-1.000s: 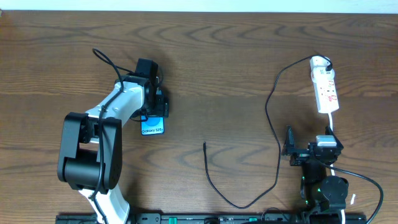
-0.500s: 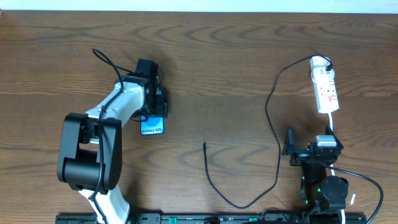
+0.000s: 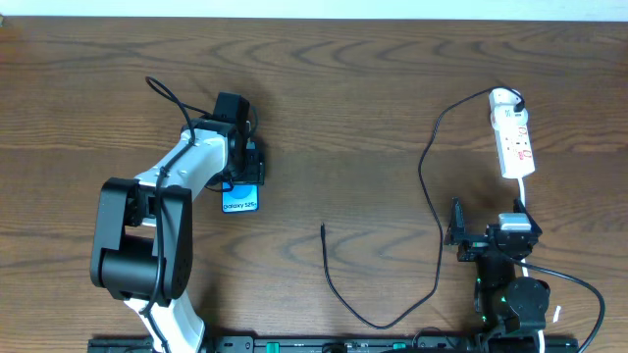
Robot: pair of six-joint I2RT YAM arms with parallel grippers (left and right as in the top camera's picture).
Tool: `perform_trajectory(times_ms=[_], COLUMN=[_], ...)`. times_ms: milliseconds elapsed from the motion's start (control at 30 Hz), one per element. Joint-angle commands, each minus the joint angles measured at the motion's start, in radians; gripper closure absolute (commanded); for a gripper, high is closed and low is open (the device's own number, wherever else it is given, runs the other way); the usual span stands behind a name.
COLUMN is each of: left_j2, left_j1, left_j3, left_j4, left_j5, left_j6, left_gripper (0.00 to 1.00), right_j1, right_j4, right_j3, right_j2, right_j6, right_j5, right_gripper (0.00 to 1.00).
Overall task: Plug charger to phone and switch on socket
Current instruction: 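Lift the phone with the left gripper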
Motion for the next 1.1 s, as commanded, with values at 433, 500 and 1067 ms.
perform_trajectory(times_ms=[433,500,1067], left_j2=[0.024,0.010,-0.114], left_j1=[0.000,0.000,0.000], left_j3=[-0.033,-0.026,-0.016], left_j4=[-0.007,-0.007,-0.006], left_j5=[-0.029,-0.029,-0.029], left_j6=[0.010,0.010,0.010], left_gripper=[0.93,0.93,0.93], right_j1=[0.010,0.010,0.010], right_j4=[-0.003,-0.003,-0.003], right_j3=[-0.002,-0.002,-0.002], right_j2=[-0.005,-0.005,-0.005], right_j6=[0.010,0.010,0.010], right_j5=[0.005,0.005,0.005], right_gripper=[0.01,0.01,0.01])
